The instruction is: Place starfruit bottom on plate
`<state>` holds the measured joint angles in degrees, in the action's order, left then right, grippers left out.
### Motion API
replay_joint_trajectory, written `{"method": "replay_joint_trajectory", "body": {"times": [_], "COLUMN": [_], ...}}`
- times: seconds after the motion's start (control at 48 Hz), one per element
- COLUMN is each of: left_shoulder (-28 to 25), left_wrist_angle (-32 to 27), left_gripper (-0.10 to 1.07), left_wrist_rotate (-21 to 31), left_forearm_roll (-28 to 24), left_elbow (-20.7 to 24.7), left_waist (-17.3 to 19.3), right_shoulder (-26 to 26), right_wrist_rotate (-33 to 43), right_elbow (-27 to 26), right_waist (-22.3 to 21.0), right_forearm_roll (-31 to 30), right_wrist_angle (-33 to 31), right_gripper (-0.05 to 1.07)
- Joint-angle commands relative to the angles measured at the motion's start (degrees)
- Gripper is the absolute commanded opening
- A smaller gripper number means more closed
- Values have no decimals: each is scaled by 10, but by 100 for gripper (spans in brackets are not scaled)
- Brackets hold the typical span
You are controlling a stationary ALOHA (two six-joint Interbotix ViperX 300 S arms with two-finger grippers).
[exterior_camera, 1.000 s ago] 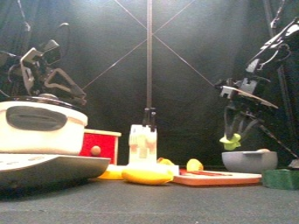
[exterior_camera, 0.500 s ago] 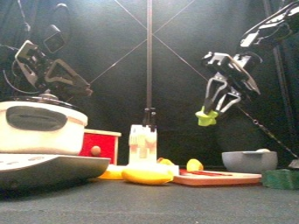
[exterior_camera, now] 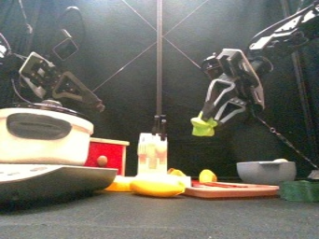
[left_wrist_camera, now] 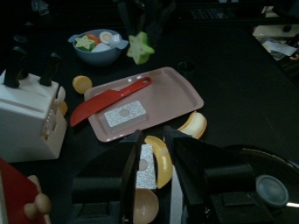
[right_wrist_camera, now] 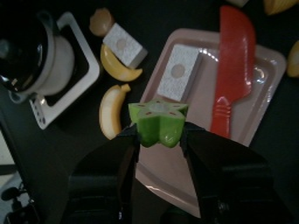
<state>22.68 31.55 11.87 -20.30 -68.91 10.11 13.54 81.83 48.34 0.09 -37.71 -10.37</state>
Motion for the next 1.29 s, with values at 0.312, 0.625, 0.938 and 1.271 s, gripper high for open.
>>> {"method": "replay_joint_trajectory", "body": {"times": [0.312, 0.625, 0.938, 1.271], "left_shoulder": [4, 4, 4, 4], "left_wrist_angle": [3, 3, 3, 2], "left_gripper": [71, 71, 71, 71], "left_wrist_rotate": [1, -1, 0, 0], "left_forearm_roll": [13, 27, 27, 27], "left_elbow": [8, 6, 6, 6], "left_waist": [-2, -1, -1, -1], "right_shoulder": [-131, -158, -158, -158], "right_wrist_rotate": [-2, -3, -3, -3], "right_elbow": [-78, -103, -112, -120], "right_waist": [35, 34, 33, 33], "right_forearm_roll": [5, 4, 1, -4], "right_wrist_angle": [-9, -81, -96, -111], "right_gripper": [72, 77, 84, 84]}}
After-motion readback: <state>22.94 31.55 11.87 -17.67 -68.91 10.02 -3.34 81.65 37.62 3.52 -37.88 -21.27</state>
